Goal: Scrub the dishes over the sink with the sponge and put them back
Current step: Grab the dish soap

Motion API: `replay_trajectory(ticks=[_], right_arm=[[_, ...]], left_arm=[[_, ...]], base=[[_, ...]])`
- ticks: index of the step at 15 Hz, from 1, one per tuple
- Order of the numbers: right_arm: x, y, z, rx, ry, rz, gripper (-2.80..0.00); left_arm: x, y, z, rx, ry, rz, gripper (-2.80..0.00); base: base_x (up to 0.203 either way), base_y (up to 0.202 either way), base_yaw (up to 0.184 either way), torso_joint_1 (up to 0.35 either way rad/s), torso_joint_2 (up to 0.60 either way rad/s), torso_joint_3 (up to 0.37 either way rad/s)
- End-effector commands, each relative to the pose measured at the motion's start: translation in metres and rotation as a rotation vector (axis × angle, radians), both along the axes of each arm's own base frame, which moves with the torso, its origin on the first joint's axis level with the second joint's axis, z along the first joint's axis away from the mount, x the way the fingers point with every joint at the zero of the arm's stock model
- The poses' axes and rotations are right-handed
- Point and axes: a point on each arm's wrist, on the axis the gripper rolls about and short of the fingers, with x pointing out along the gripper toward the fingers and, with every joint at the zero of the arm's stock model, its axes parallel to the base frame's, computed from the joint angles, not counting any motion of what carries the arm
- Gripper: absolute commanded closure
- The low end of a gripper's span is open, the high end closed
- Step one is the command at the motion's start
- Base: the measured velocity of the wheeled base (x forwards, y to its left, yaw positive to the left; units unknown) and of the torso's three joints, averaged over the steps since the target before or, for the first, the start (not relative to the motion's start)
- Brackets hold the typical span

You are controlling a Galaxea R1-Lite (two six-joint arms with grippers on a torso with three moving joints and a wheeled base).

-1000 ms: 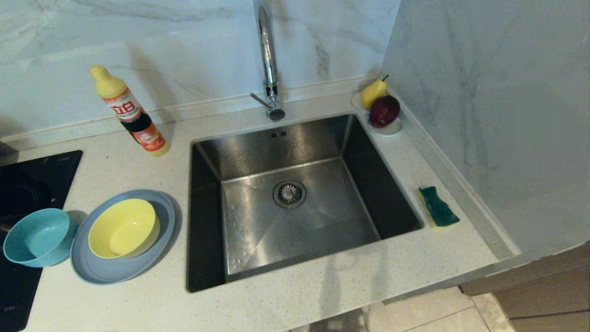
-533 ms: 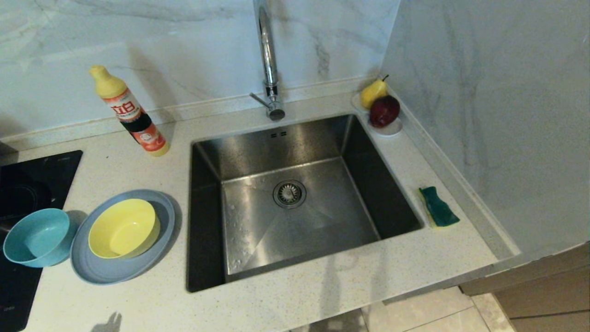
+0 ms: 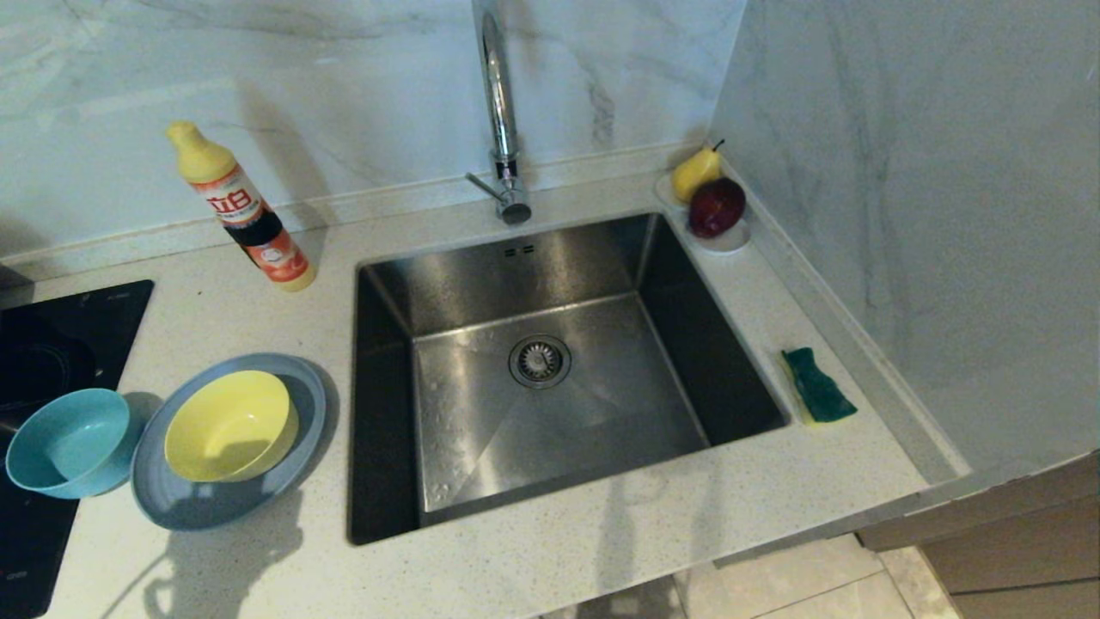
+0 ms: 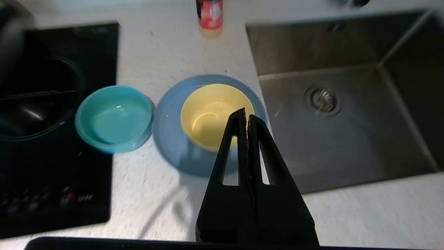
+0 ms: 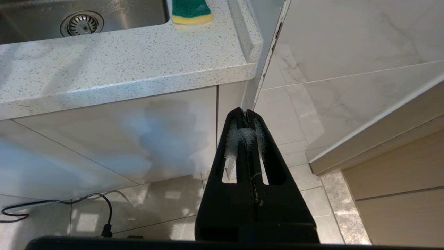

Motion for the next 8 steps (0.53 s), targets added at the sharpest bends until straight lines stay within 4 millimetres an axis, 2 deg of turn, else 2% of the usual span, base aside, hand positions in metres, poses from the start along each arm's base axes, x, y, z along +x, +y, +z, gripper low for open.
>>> replay_trajectory(ticks=[1, 3, 5, 8], right_arm=[[0.0, 0.0, 0.0, -0.001, -0.001, 0.001, 0.0], [0.0, 0.0, 0.0, -0.001, -0.001, 0.001, 0.0], [0.0, 0.0, 0.0, -0.001, -0.001, 0.001, 0.0], [0.0, 0.0, 0.0, -0.001, -0.001, 0.001, 0.0]], left_arm=[[0.08, -0.002, 0.005, 0.002, 0.225, 0.008, 0.0], [0.129, -0.002, 0.002, 0.006, 0.297, 0.037, 0.0], [0.168, -0.002, -0.005, 0.014, 0.334, 0.083, 0.0], [0.21, -0.002, -0.019, 0.011, 0.336, 0.126, 0.0]], base=[[0.0, 0.0, 0.0, 0.0, 0.0, 0.0], [0.0, 0.0, 0.0, 0.0, 0.0, 0.0], [0.0, 0.0, 0.0, 0.0, 0.0, 0.0], [0.0, 0.0, 0.0, 0.0, 0.0, 0.0]])
